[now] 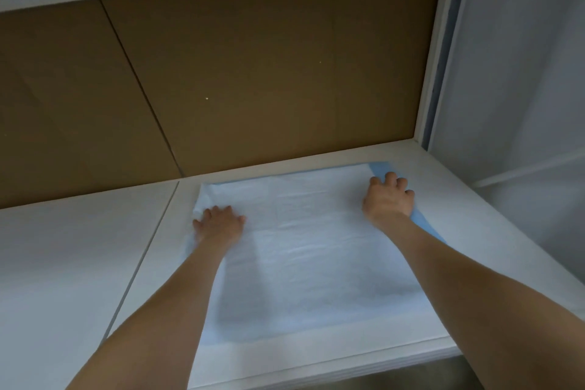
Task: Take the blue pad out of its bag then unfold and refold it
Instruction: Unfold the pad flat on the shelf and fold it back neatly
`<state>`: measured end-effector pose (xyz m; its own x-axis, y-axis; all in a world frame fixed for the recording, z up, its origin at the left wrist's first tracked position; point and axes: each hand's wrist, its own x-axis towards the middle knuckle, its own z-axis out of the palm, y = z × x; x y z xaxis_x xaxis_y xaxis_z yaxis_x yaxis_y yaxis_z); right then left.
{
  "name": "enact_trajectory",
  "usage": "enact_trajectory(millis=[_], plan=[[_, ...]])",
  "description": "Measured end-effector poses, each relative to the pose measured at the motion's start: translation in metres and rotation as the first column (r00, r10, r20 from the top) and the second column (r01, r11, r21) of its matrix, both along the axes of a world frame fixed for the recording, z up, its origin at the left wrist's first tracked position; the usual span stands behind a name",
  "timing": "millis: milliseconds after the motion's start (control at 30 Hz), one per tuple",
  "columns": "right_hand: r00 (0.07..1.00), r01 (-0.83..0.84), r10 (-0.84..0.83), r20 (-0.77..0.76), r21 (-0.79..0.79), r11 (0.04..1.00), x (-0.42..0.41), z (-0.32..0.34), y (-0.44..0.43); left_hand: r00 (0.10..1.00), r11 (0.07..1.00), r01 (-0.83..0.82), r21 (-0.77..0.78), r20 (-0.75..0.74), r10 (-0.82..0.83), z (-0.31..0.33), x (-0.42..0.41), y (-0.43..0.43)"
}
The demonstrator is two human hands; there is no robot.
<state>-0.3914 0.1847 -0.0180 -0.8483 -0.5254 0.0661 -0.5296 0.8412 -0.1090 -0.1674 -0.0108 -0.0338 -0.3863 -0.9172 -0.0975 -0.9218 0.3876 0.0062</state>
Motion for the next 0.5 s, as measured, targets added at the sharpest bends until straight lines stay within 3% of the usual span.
enact_trajectory(millis=[100,233,333,400,500], plan=[[0.998,0.034,-0.030,0.056,-0.065,0.997,-0.012,0.003,0.000,0.977,0.966,0.209,0.154,-0.081,-0.199,0.002,-0.041,0.016],[0.997,0.030,-0.024,0.076,-0.083,0.996,-0.021,0.008,-0.006,0.855,0.848,0.453,0.276,-0.404,-0.325,0.009,-0.085,0.042],[0.989,0.088,-0.072,0.127,-0.122,0.989,-0.028,0.008,-0.008,0.900,0.904,0.406,0.137,-0.231,-0.370,0.004,-0.093,0.039],[0.982,0.126,-0.105,0.157,-0.136,0.983,-0.032,0.006,-0.008,0.928,0.921,0.370,0.124,-0.099,-0.359,0.000,-0.088,0.033],[0.977,0.134,-0.111,0.180,-0.124,0.983,-0.040,0.001,-0.008,0.933,0.926,0.358,0.118,-0.087,-0.350,-0.002,-0.083,0.034]])
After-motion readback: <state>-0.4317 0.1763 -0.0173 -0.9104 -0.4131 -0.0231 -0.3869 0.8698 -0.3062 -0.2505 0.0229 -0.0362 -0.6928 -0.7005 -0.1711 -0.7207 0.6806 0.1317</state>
